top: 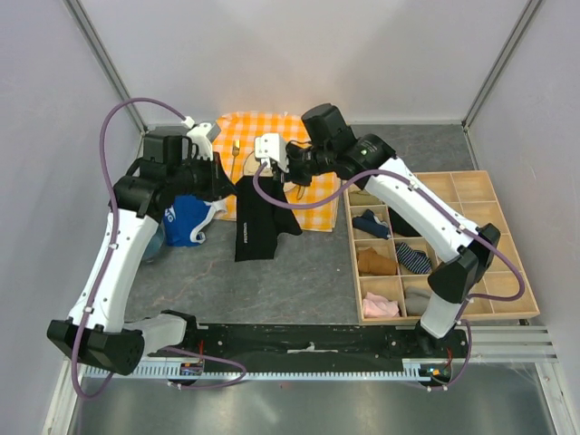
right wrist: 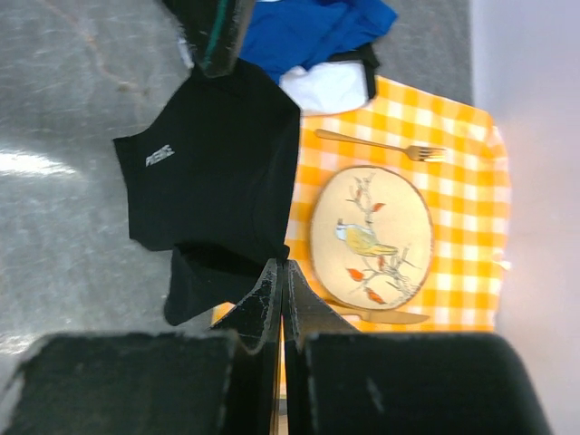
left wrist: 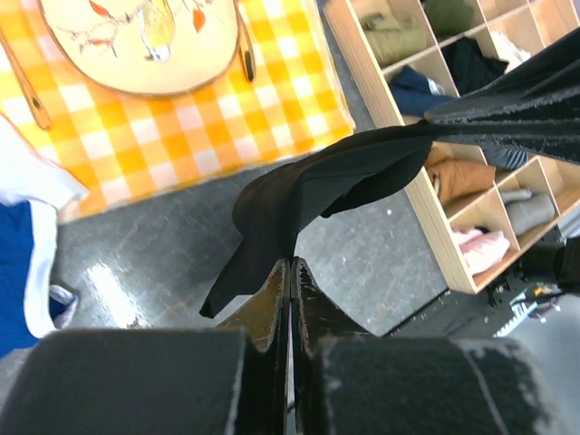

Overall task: Roll the underwear
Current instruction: Flatten out the underwear at the center of the board.

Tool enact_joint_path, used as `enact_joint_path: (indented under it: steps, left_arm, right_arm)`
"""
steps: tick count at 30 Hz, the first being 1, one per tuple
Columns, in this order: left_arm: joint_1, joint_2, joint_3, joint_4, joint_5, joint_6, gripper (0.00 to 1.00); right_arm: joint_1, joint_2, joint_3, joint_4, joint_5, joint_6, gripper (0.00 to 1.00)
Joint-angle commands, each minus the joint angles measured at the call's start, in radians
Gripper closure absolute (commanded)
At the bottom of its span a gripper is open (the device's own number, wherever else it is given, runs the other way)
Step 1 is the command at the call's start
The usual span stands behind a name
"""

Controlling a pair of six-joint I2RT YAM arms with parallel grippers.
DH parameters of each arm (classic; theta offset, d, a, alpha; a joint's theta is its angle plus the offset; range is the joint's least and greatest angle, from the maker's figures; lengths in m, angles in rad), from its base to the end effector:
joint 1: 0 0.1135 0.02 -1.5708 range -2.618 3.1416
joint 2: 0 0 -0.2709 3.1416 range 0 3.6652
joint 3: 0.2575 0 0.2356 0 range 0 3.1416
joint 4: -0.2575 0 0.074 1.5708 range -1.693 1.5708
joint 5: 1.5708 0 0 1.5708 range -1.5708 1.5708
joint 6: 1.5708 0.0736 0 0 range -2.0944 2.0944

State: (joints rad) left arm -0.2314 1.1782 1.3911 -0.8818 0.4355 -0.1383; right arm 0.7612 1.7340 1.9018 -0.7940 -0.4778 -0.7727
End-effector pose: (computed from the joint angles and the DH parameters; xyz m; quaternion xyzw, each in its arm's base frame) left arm 0.2233 -0.0845 0.3833 0.1349 0.8734 -0.2693 0.3825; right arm 0.2601 0.2946 0.3963 -0.6779 0.5483 0.2082 0.4432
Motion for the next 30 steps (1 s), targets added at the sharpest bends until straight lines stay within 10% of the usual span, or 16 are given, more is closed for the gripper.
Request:
enact_joint_path:
  steps: [1,8,20,30]
  left_arm:
    - [0.001,0.037,0.124,0.083,-0.073,0.009,0.98]
    - [0.003,0.061,0.194,0.102,-0.058,0.034,0.98]
    - [-0.022,-0.179,-0.435,0.236,0.164,-0.109,0.98]
    - [-0.12,-0.275,-0.472,0.213,0.247,-0.191,0.98]
  right_arm:
    - [-0.049,0.055,0.144,0.022,0.022,0.038,1.0]
    - [-0.062,0.082,0.214,0.022,-0.024,0.046,1.0]
    - [-0.039,-0.134,-0.398,0.022,-0.231,-0.164,1.0]
    - [0.02,-0.24,-0.531,-0.008,-0.243,-0.148,1.0]
